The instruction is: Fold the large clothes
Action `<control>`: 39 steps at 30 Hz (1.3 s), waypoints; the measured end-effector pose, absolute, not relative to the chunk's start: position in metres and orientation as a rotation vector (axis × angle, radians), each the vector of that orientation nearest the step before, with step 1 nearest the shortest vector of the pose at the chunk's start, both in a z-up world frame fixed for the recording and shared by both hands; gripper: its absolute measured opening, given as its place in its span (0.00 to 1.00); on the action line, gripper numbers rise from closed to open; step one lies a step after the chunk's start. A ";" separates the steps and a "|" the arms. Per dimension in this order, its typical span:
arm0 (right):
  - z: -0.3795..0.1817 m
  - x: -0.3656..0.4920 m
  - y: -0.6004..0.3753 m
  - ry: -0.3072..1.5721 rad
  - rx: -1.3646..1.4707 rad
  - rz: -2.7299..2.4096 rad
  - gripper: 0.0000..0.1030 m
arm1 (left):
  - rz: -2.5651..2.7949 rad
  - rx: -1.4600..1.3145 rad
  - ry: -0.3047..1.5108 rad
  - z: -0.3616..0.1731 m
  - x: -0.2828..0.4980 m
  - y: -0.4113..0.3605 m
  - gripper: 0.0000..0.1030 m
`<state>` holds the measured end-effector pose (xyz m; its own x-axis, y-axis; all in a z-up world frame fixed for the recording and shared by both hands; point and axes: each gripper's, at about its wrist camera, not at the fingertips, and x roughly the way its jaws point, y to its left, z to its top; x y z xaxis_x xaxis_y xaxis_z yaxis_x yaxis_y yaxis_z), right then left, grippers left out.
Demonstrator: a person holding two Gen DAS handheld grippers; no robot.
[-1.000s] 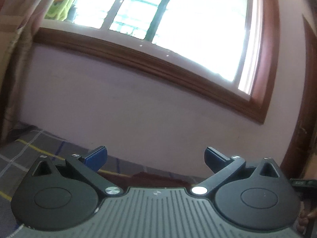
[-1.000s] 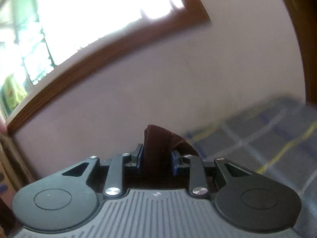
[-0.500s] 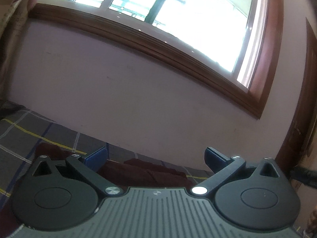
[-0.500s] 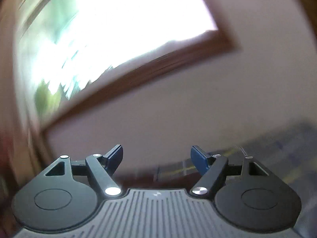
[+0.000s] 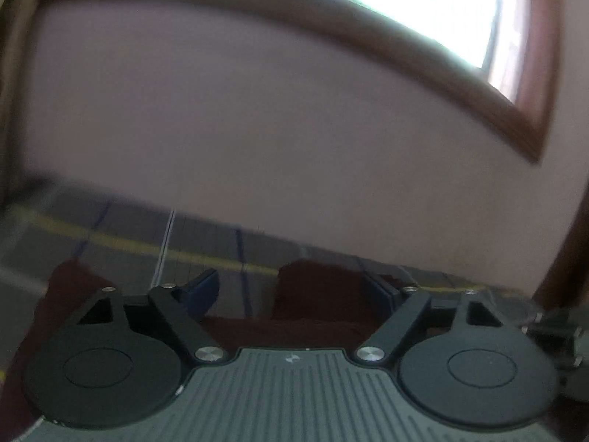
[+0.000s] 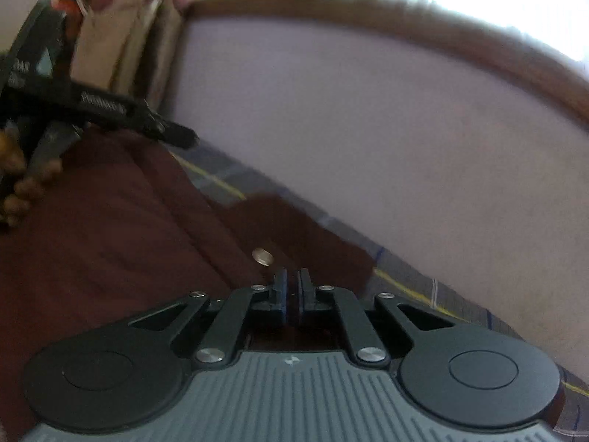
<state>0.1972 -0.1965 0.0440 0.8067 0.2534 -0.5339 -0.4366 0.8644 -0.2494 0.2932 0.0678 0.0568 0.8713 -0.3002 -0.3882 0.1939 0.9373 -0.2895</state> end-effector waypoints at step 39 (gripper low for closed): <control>-0.004 0.229 -0.318 0.598 -0.047 -0.155 0.21 | -0.195 -0.235 0.569 0.000 0.320 0.072 0.74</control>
